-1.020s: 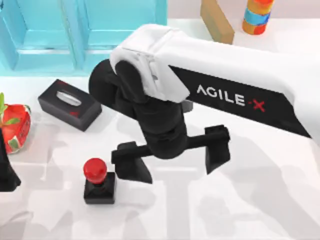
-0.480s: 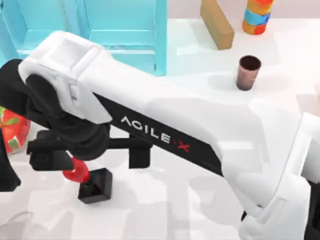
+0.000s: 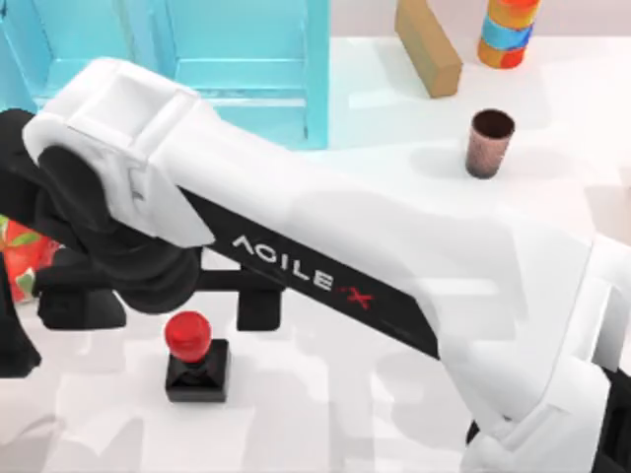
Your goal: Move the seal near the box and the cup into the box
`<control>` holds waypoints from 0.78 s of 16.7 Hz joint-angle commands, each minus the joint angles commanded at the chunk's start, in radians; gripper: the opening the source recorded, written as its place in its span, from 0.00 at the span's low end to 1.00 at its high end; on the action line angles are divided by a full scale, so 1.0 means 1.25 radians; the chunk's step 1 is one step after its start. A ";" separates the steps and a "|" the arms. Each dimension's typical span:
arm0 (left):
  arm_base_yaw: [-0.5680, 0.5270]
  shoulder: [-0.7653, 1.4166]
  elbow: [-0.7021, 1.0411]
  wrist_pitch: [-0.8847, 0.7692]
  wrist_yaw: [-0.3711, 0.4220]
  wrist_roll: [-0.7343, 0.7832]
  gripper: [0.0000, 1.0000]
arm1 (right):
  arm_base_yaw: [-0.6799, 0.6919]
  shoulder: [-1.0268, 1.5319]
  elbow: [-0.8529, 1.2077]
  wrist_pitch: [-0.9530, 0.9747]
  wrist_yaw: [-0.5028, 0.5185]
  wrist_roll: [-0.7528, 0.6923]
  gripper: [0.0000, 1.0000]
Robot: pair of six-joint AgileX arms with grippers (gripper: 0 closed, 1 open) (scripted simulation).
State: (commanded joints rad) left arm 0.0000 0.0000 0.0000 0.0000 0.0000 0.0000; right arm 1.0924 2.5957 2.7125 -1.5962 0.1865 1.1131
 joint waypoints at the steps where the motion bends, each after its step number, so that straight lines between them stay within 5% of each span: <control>1: 0.000 0.000 0.000 0.000 0.000 0.000 1.00 | 0.000 0.000 -0.002 0.002 0.000 0.000 1.00; 13: 0.000 0.000 0.000 0.000 0.000 0.000 1.00 | -0.017 -0.046 -0.343 0.299 -0.002 -0.021 1.00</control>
State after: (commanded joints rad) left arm 0.0000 0.0000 0.0000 0.0000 0.0000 0.0000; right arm 1.0708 2.5383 2.2831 -1.2220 0.1845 1.0865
